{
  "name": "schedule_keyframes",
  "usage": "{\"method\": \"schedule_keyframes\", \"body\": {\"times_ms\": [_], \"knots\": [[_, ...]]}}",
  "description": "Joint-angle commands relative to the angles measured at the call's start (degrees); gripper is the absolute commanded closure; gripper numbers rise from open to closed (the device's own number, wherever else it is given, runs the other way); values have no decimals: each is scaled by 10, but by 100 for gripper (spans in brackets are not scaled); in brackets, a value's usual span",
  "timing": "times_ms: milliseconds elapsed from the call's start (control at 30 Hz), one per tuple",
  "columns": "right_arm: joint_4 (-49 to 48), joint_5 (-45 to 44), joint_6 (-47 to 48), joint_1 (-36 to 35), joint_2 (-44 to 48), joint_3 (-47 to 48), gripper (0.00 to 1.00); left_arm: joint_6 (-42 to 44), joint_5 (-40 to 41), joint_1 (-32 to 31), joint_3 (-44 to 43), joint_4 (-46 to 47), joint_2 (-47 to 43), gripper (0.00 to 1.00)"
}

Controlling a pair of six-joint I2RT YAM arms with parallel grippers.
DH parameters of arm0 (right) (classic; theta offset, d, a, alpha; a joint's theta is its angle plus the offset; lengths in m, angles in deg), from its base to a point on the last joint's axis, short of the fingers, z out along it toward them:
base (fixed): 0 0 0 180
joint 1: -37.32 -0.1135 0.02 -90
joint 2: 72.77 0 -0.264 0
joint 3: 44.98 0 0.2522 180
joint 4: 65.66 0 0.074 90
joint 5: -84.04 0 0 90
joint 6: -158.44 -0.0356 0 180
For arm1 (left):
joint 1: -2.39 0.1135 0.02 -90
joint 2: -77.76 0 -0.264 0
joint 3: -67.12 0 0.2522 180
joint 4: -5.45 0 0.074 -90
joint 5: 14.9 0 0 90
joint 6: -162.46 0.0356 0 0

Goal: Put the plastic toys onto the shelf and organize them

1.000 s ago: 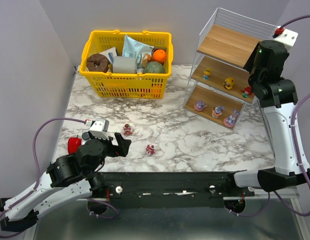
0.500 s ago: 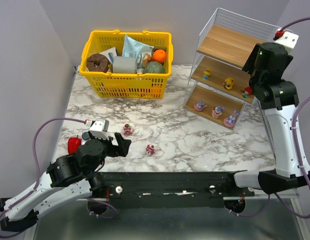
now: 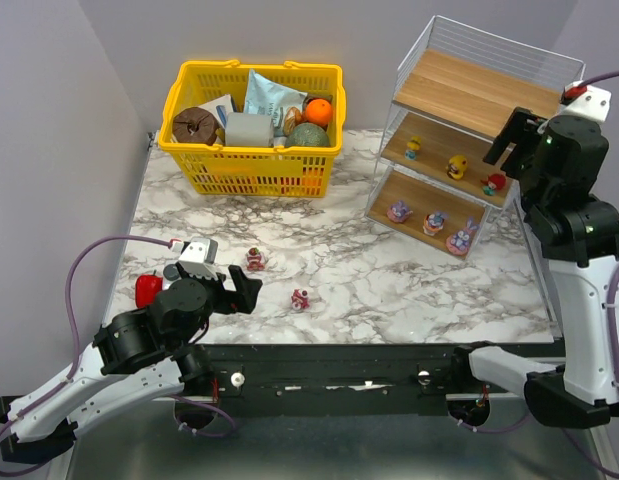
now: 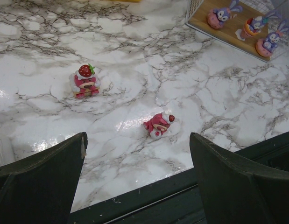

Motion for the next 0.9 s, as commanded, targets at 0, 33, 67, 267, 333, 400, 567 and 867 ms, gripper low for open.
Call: {"method": "schedule_keyframes", "body": {"times_ms": [0,33,67,267,333,400,567,867], "knots": [[8,132,10,5,37,-33,14,0,4,2,4,1,-1,1],[3,158,10,4,57,-47,14,0,5,2,5,1,0,1],[-3,216,10,3,67,-62,14,0,4,2,4,1,0,1],[-102,370,-14,-18,167,-242,13,-1,7,2,5,0,2,1],[-144,377,-26,-46,185,-285,13,-2,7,2,5,0,2,1],[-169,365,-29,-76,195,-330,12,-2,7,2,4,0,4,1],[-205,275,-54,-219,166,-395,12,-4,9,2,4,-3,11,1],[-326,20,-185,-480,32,-493,11,-5,11,2,4,-4,8,1]]}}
